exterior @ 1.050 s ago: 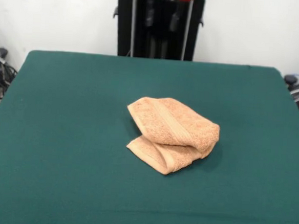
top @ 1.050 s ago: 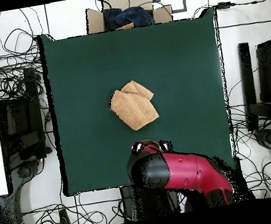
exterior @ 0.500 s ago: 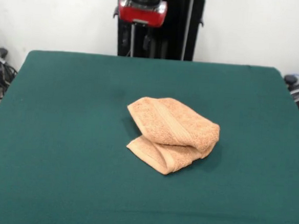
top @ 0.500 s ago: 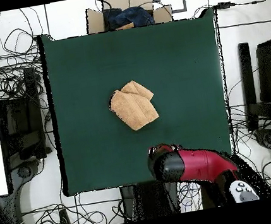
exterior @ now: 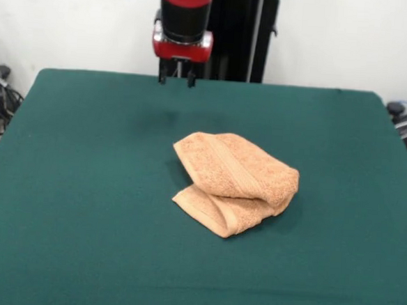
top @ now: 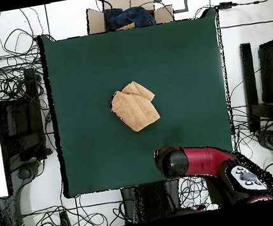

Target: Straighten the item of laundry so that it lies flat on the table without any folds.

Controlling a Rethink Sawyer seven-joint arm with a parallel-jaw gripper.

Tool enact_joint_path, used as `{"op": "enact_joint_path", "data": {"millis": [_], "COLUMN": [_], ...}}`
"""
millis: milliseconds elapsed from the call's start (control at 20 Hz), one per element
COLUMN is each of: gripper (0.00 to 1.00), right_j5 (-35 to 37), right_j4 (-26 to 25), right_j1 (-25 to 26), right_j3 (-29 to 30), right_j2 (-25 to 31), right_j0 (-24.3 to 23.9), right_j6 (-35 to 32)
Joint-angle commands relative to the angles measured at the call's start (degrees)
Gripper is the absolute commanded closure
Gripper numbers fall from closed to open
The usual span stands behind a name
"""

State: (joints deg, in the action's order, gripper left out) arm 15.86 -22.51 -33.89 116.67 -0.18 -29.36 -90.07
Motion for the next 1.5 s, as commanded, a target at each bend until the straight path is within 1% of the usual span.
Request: {"op": "enact_joint_path", "data": {"millis": [50, 200, 350, 550, 950, 1200, 1500], "gripper": [0.0, 0.0, 0.0, 0.0, 0.0, 0.0, 0.0], "right_j5": [-1.28, 1.94, 4.5, 6.01, 8.7, 7.78, 6.91], "right_j4": [-2.31, -1.35, -0.54, 0.02, 0.91, 1.12, 0.95], "right_j1": [1.21, -3.95, -5.29, -4.28, -4.36, -1.85, 1.26], "right_j3": [-4.49, -1.2, -0.96, -1.67, -3.08, -5.03, -8.34], "right_j2": [6.07, 5.94, 6.67, 8.14, 9.96, 12.19, 13.45], "right_j0": [0.04, -0.27, -0.35, -0.59, 1.21, 1.52, 2.72], "right_j6": [-2.07, -1.78, -0.91, -0.17, -0.37, -0.74, -1.47]}}
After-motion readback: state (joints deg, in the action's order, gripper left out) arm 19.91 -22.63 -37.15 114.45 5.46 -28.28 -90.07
